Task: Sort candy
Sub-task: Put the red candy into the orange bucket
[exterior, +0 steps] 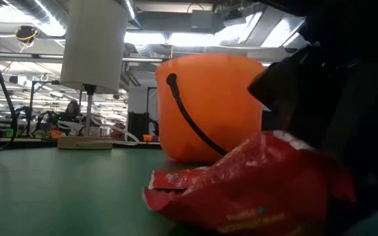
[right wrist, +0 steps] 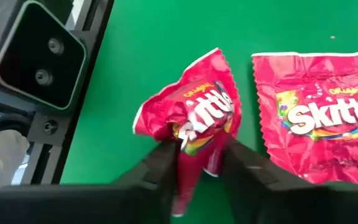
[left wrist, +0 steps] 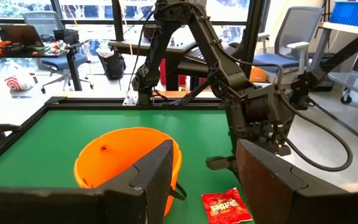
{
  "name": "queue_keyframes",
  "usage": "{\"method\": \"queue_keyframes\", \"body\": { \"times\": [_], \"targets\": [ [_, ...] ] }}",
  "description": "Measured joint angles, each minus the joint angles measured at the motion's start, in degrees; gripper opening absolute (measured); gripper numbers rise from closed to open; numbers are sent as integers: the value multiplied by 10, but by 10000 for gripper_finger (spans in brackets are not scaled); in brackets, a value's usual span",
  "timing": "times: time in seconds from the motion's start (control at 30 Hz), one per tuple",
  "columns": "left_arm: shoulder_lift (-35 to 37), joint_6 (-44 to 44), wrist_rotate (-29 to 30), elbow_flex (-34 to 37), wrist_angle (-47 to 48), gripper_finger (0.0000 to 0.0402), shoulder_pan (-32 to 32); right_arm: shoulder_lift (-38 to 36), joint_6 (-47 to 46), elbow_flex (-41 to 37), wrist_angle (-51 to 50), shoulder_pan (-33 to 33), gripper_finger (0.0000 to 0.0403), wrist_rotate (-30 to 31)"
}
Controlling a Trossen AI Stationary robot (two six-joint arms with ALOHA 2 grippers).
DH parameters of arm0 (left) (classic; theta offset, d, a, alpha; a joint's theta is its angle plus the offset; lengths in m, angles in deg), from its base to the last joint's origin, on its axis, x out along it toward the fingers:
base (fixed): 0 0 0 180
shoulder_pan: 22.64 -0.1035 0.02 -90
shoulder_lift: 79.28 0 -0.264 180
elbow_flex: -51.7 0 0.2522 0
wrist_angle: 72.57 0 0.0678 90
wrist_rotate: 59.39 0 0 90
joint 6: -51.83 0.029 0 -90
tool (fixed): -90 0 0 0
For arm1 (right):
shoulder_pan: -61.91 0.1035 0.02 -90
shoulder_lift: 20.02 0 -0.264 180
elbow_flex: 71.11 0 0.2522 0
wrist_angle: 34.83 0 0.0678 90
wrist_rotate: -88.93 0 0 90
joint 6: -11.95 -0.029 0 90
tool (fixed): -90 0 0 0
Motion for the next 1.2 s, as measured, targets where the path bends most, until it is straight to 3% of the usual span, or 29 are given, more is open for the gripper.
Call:
{"method": "queue_keyframes", "body": {
  "times": [0.2, 0.3, 0.43, 0.57, 0.83, 0.97, 1.2],
  "targets": [
    [0, -4, 0, 0, 0, 167, 0, -18, 14, -1, -12, -5, 18, 2],
    [0, -6, -1, 0, 0, 167, 0, -42, 17, -2, -27, -13, 14, 13],
    [0, -14, -2, 0, 0, 167, 0, -96, 35, -1, -55, -20, 41, 50],
    [0, -15, -2, 0, 1, 167, 0, -157, 98, -2, -67, -24, 42, 119],
    [0, -15, -2, 0, 2, 167, 0, -258, 189, 0, -102, -75, 26, 336],
    [0, -17, -2, 0, 7, 167, 0, -264, 181, 0, -160, -141, 35, 306],
    [0, -33, -2, 0, 36, 167, 0, -262, 130, -1, -220, -244, 67, 154]
  ]
}}
